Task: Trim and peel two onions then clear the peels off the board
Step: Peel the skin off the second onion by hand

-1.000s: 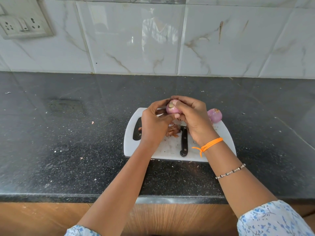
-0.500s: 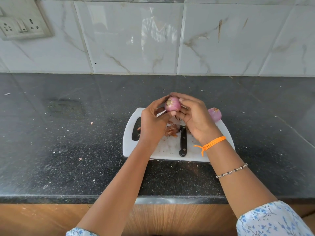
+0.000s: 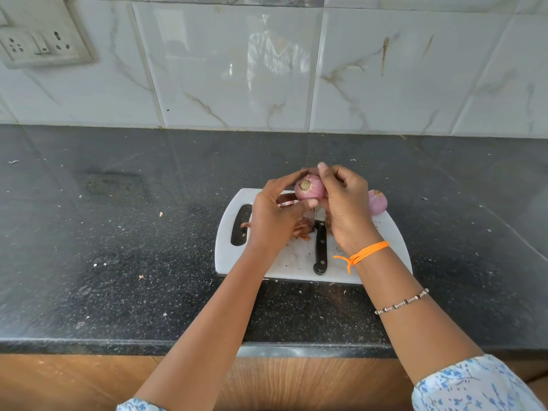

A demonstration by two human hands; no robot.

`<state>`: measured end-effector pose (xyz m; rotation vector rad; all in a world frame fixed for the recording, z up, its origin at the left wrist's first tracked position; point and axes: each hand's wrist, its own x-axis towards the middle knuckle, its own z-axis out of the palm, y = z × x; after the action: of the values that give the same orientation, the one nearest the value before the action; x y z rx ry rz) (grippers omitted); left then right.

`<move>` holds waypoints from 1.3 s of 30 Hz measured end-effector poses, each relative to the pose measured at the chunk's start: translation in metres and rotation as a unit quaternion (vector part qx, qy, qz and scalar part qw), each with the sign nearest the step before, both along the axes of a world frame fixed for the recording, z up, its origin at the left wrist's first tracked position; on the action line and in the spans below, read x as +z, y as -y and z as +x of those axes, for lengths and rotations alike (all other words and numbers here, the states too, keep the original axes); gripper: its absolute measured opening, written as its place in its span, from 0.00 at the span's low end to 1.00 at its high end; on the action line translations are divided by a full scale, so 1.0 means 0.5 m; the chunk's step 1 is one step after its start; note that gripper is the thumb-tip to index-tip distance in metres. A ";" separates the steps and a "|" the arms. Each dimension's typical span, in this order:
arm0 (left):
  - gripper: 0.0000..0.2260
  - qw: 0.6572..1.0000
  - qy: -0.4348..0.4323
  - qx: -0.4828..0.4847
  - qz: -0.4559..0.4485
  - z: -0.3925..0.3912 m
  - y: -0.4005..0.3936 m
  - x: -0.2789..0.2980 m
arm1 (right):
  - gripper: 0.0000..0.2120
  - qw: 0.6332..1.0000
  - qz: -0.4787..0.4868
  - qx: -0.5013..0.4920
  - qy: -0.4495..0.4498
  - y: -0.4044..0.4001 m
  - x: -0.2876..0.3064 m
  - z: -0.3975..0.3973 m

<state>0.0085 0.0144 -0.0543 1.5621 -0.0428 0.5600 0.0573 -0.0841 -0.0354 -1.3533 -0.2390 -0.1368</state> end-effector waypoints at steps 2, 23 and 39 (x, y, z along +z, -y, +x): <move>0.22 0.998 -0.008 -0.025 -0.059 -0.004 -0.003 0.003 | 0.09 0.998 0.026 0.050 -0.006 0.004 0.006 -0.001; 0.14 0.985 -0.019 -0.119 -0.119 -0.010 -0.001 0.003 | 0.08 0.995 -0.065 -0.025 0.077 0.002 0.007 -0.014; 0.08 0.962 -0.021 -0.106 -0.250 -0.009 -0.009 0.003 | 0.04 0.995 -0.031 0.092 0.004 -0.006 0.007 -0.015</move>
<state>0.0040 0.0188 -0.0527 1.0585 -0.0329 0.3342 0.0499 -0.0810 -0.0318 -1.3857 -0.3761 0.0191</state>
